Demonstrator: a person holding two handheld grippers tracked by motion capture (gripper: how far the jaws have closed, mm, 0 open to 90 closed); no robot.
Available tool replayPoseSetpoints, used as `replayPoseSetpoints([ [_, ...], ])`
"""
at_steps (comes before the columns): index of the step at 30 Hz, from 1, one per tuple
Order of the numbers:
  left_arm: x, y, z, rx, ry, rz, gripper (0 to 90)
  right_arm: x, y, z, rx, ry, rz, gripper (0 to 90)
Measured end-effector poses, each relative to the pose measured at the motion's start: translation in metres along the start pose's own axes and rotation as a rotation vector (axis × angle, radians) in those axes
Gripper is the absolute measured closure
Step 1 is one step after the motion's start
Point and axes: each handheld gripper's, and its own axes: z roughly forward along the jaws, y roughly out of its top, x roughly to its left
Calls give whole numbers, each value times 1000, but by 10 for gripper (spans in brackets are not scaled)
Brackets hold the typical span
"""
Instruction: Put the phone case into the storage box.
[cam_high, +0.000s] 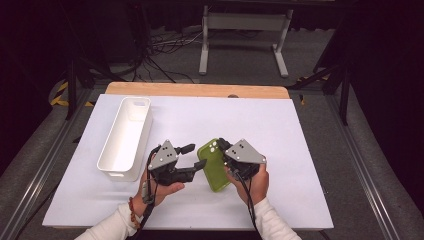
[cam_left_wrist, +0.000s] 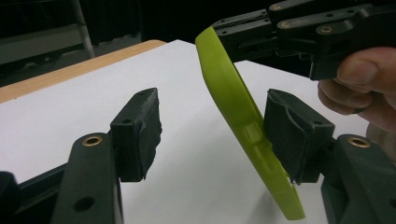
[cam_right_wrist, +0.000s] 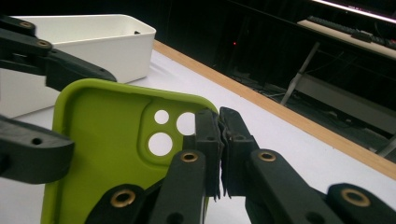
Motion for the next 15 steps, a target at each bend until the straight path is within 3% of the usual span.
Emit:
replayPoseSetpoints([
  [4, 0, 0, 1, 3, -1, -26, 386, 5, 1, -3, -23, -11, -18, 871],
  [7, 2, 0, 0, -1, -22, -42, 444, 10, 2, -5, -52, -20, -31, 870],
  [15, 9, 3, -6, -47, -22, -60, 625, 13, 4, -12, -129, -37, -36, 860],
])
